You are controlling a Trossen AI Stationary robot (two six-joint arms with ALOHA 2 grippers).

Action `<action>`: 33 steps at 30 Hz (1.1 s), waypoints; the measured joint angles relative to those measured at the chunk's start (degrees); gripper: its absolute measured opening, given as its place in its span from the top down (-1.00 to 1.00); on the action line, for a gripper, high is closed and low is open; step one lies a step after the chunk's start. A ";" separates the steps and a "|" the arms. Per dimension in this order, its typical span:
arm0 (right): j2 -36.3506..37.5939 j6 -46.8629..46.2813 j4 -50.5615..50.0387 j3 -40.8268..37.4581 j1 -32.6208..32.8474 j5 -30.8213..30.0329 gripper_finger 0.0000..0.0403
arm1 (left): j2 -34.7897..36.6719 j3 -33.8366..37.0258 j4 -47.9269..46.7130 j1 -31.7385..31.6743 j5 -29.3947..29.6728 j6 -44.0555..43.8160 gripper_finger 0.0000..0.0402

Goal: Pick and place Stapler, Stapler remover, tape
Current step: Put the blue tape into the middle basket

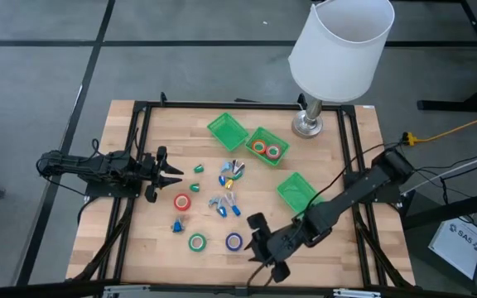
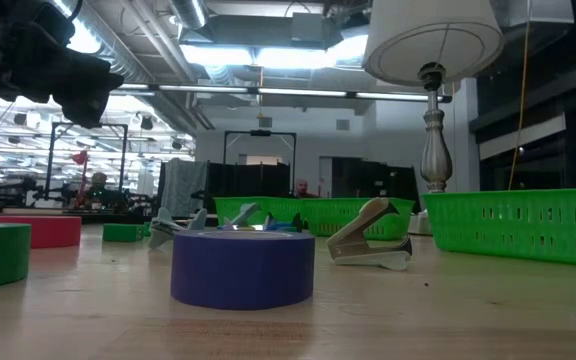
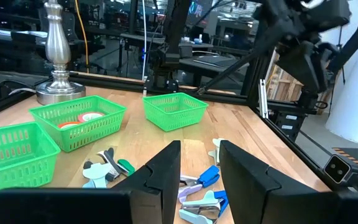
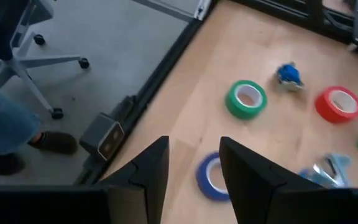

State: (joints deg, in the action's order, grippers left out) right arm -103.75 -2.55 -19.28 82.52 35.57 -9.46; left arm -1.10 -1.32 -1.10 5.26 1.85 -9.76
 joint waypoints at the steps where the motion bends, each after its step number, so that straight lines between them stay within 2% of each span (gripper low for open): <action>1: -0.89 0.02 1.58 0.00 0.07 0.00 0.27 | -0.02 0.00 -0.02 -0.02 0.00 0.00 0.47; 8: -7.29 0.04 9.40 0.00 0.09 -0.02 0.27 | 0.00 0.00 0.00 -0.02 0.00 0.02 0.47; 16: -13.77 0.04 10.27 0.00 -0.27 -0.10 0.27 | -0.01 0.00 -0.02 -0.02 0.02 0.02 0.47; 21: -17.10 0.00 10.17 -0.02 -0.37 -4.96 0.27 | 0.00 0.00 0.00 0.00 0.02 0.02 0.47; 26: -18.41 0.02 10.63 -0.02 -0.48 -8.13 0.27 | 0.00 0.00 0.00 0.00 0.01 0.01 0.47; 33: -18.46 0.01 10.47 -0.02 -2.07 -7.15 0.27 | -0.02 0.00 0.00 -0.02 0.02 0.02 0.47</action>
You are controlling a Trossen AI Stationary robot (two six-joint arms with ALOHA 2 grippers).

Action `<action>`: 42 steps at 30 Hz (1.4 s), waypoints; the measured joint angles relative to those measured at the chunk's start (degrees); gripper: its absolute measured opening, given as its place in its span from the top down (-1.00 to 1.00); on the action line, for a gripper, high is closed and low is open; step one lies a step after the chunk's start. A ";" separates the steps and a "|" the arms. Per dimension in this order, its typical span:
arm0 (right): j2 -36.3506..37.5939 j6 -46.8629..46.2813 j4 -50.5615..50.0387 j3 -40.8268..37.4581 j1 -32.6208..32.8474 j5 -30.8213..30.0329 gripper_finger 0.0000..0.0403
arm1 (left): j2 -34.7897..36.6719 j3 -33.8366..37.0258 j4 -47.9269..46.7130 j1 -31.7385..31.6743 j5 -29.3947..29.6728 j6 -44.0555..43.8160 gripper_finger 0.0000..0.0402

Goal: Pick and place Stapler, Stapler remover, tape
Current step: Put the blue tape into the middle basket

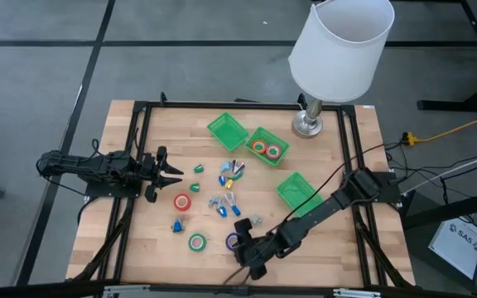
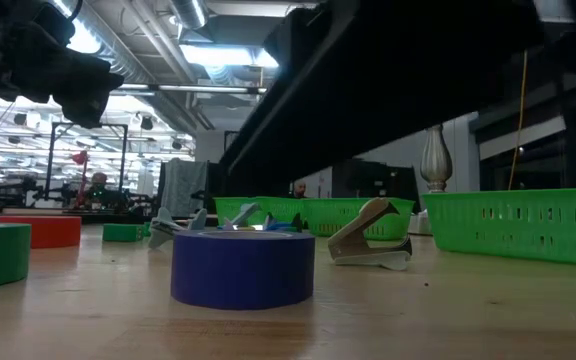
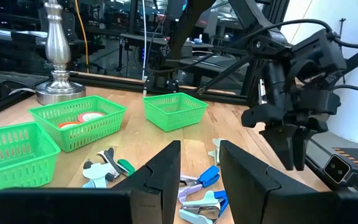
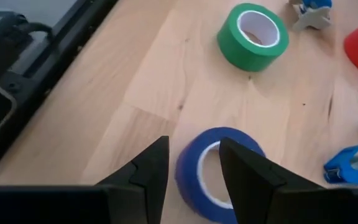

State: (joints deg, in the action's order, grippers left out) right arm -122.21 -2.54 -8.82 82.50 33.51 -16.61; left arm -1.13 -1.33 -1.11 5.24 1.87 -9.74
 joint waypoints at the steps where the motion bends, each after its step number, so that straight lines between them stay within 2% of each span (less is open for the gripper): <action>1: 0.00 -0.01 0.02 0.00 -0.41 1.03 0.27 | 0.01 0.00 -0.01 0.00 -0.02 -0.01 0.47; 4: 0.00 -0.82 -0.33 0.00 -1.50 4.43 0.27 | 0.01 0.00 -0.01 0.02 0.00 -0.01 0.47; 29: -1.38 -3.48 -6.73 0.10 -2.51 5.70 0.28 | 0.00 0.00 -0.02 0.02 -0.02 -0.01 0.47; 33: -1.36 -6.02 -7.72 0.22 -2.95 5.72 0.39 | 0.02 0.00 0.00 0.00 -0.02 0.00 0.47; 42: -1.31 -6.24 -8.98 0.20 -3.86 6.49 0.76 | 0.00 0.00 -0.02 0.00 -0.02 0.00 0.47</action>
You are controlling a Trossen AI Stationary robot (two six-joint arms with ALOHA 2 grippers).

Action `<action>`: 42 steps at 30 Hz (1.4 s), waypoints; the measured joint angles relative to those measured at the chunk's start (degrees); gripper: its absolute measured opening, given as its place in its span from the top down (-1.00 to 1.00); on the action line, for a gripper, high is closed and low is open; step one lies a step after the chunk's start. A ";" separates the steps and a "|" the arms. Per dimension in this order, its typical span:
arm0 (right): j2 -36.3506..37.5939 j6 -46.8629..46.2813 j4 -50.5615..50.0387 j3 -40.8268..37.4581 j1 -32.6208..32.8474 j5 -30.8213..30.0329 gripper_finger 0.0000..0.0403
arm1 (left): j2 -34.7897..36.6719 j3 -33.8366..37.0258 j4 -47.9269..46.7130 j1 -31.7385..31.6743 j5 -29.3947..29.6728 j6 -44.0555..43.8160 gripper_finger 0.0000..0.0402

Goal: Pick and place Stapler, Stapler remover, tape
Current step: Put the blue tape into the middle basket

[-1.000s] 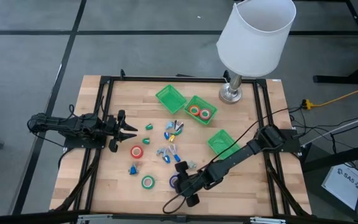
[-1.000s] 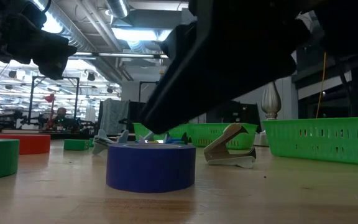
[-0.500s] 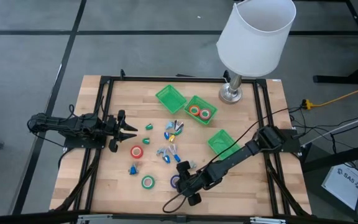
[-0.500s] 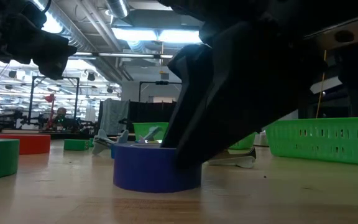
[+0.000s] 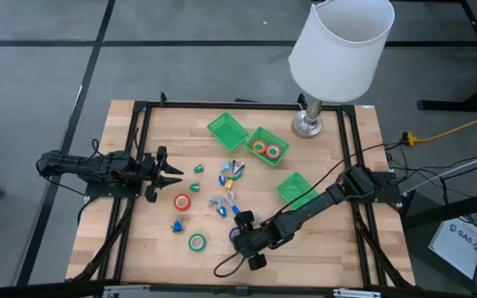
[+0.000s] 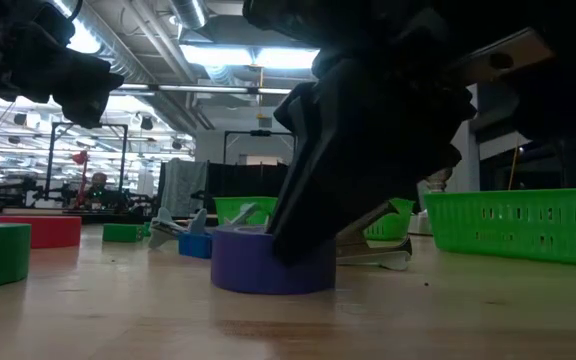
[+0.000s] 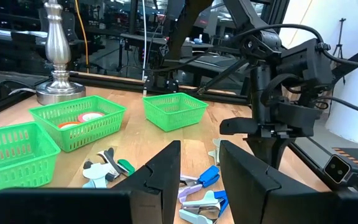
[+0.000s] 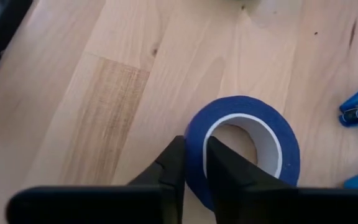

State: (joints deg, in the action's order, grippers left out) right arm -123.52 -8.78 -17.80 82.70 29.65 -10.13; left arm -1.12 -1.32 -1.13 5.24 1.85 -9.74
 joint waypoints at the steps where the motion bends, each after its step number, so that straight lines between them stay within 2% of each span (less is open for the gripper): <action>1: 0.02 0.00 -0.06 0.00 -0.19 0.59 0.78 | 0.00 0.00 0.00 0.01 0.00 0.00 0.47; 13: 0.38 -2.97 -0.58 -0.11 -0.87 5.17 0.77 | 0.00 -0.01 0.00 0.01 0.02 0.00 0.47; 24: 5.88 -3.02 -4.15 -0.48 -1.12 5.84 0.77 | 0.01 0.00 0.00 0.00 0.00 0.00 0.47; 33: 7.23 -2.95 -4.76 -0.35 -1.18 6.48 0.77 | 0.00 0.00 0.00 0.02 0.02 0.00 0.47; 42: 9.27 -0.73 -4.23 -0.29 -5.96 10.40 0.77 | 0.00 0.00 0.00 0.00 0.02 0.00 0.47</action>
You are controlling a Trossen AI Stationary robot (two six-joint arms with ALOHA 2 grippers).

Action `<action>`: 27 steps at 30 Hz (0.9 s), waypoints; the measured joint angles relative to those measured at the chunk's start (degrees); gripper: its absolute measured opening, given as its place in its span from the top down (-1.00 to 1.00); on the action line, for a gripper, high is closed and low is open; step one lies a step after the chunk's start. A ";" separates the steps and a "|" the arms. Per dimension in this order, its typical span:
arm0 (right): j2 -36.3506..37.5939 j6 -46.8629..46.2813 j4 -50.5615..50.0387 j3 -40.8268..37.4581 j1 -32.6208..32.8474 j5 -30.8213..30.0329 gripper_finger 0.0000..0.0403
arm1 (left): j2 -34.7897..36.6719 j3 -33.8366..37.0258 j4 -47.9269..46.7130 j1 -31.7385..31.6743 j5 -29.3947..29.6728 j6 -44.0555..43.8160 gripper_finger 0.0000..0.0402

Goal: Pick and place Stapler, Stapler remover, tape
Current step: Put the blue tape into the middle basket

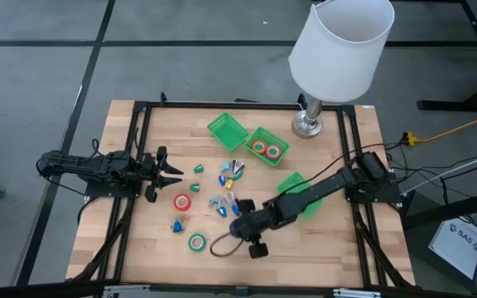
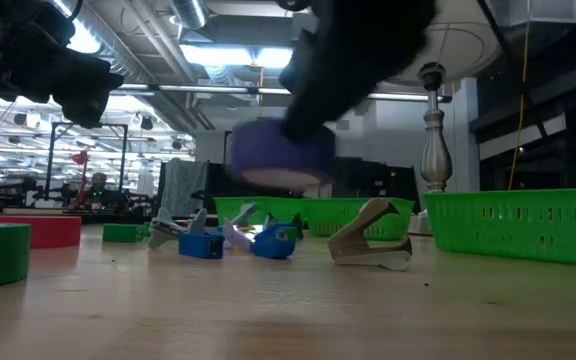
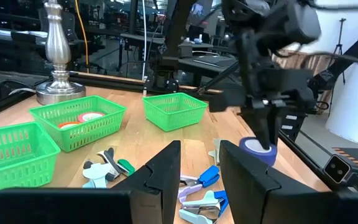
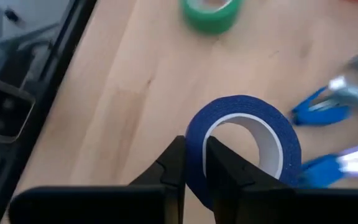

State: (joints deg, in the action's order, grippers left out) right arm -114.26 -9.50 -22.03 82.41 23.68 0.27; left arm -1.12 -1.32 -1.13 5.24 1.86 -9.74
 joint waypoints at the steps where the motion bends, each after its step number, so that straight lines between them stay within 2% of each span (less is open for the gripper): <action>1: 0.58 0.73 -0.28 0.00 -0.89 -0.02 0.77 | 0.02 0.00 0.00 0.02 -0.01 0.00 0.47; 12: 5.20 0.74 -0.53 0.07 -12.10 -0.04 0.77 | 0.00 0.00 0.00 0.00 -0.02 0.00 0.47; 27: 7.50 -5.76 -3.18 0.11 -23.19 -0.06 0.77 | 0.01 0.00 0.00 0.01 -0.01 -0.01 0.47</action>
State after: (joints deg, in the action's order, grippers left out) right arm -106.75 -15.26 -25.22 82.52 0.49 0.21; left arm -1.12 -1.32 -1.13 5.25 1.86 -9.75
